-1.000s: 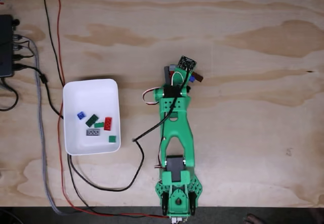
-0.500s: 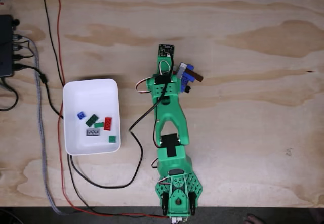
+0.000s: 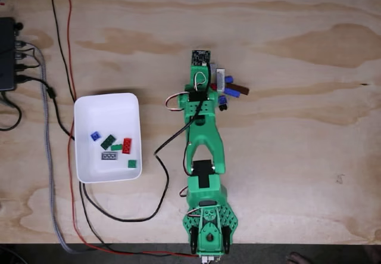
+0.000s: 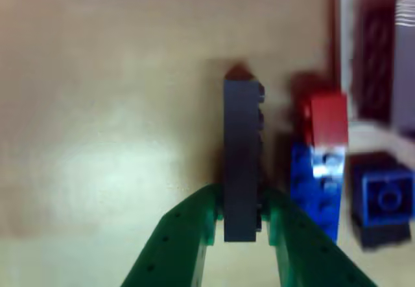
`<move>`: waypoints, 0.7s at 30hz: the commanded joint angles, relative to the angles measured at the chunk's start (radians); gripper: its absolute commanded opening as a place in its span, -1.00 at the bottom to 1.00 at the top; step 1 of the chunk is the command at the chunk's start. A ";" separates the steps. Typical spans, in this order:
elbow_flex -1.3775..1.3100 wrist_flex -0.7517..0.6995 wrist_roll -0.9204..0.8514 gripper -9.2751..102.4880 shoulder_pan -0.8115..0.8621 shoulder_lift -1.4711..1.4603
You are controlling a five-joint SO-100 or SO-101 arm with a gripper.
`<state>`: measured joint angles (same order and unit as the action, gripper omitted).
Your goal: Put all lego bricks in the bin.
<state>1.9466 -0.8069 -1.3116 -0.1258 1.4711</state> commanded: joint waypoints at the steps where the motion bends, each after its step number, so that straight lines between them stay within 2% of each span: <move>1: 0.040 -0.109 0.238 -0.84 -0.126 0.469; 3: 0.012 -0.206 0.334 -0.84 -0.224 0.678; 5: -0.124 -0.350 0.376 -0.84 -0.330 0.750; 8: -0.491 -0.580 0.425 -0.84 -0.482 0.634; 11: -0.695 -0.712 0.495 -0.84 -0.640 0.442; 14: -0.647 -0.703 0.601 -0.84 -0.764 0.275; 16: -0.543 -0.615 0.658 -0.84 -0.830 0.224; 18: -0.492 -0.586 0.701 -0.70 -0.876 0.183; 21: -0.400 -0.512 0.723 -0.34 -0.885 0.146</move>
<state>1.4926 -1.4143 -0.6519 -0.9449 1.6521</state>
